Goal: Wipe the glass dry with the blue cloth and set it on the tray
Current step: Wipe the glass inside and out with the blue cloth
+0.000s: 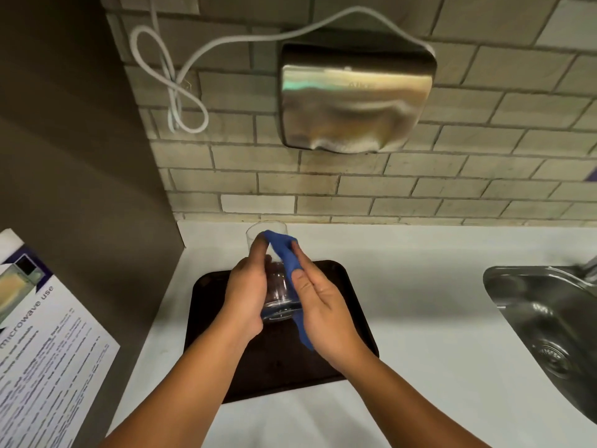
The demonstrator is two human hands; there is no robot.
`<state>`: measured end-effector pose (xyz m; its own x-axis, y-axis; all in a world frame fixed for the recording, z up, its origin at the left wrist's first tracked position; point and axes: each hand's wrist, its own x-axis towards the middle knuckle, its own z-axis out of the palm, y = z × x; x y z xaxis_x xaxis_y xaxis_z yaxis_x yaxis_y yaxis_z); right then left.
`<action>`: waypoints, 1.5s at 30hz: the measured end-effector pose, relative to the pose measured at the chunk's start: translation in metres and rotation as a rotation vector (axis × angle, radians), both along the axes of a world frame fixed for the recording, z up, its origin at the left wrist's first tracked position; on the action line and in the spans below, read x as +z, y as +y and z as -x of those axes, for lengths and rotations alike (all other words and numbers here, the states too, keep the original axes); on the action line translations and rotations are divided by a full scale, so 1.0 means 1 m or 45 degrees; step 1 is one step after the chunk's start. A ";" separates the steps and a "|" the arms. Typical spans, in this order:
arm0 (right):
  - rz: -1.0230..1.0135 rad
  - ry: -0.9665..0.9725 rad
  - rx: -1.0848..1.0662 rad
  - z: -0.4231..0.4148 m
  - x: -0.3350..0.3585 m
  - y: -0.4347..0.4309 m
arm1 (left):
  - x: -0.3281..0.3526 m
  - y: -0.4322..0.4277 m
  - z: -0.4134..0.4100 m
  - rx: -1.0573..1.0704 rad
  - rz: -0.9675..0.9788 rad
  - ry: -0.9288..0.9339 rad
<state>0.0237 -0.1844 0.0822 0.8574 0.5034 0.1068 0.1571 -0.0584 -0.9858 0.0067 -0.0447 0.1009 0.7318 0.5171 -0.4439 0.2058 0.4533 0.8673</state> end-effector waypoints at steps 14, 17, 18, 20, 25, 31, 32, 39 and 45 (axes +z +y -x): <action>-0.031 0.132 -0.019 0.001 0.008 0.005 | 0.016 0.004 0.002 0.070 0.254 -0.134; 0.025 -0.017 -0.043 0.002 0.003 0.002 | 0.018 0.002 0.003 0.001 0.300 -0.145; -0.003 -0.011 -0.026 -0.001 0.003 0.001 | 0.019 0.001 0.003 0.003 0.266 -0.146; -0.073 0.071 0.008 -0.008 0.005 0.002 | 0.020 -0.002 0.002 -0.016 0.164 -0.139; -0.032 0.035 -0.032 -0.003 0.004 0.003 | 0.018 -0.002 0.003 -0.128 0.063 -0.126; -0.120 0.157 -0.057 -0.013 0.009 0.001 | 0.018 -0.004 0.001 -0.099 0.005 -0.172; -0.111 0.129 -0.038 -0.010 0.010 0.001 | 0.019 -0.004 0.001 -0.112 0.002 -0.170; -0.194 0.326 -0.120 -0.005 0.016 -0.001 | 0.019 -0.002 0.000 -0.118 -0.003 -0.252; -0.177 0.181 -0.057 -0.007 0.028 0.001 | 0.021 0.000 0.001 -0.080 0.171 -0.281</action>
<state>0.0303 -0.1834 0.1107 0.8900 0.4534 0.0484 0.0157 0.0757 -0.9970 0.0054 -0.0449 0.1220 0.8473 0.4149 -0.3316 0.0499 0.5595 0.8274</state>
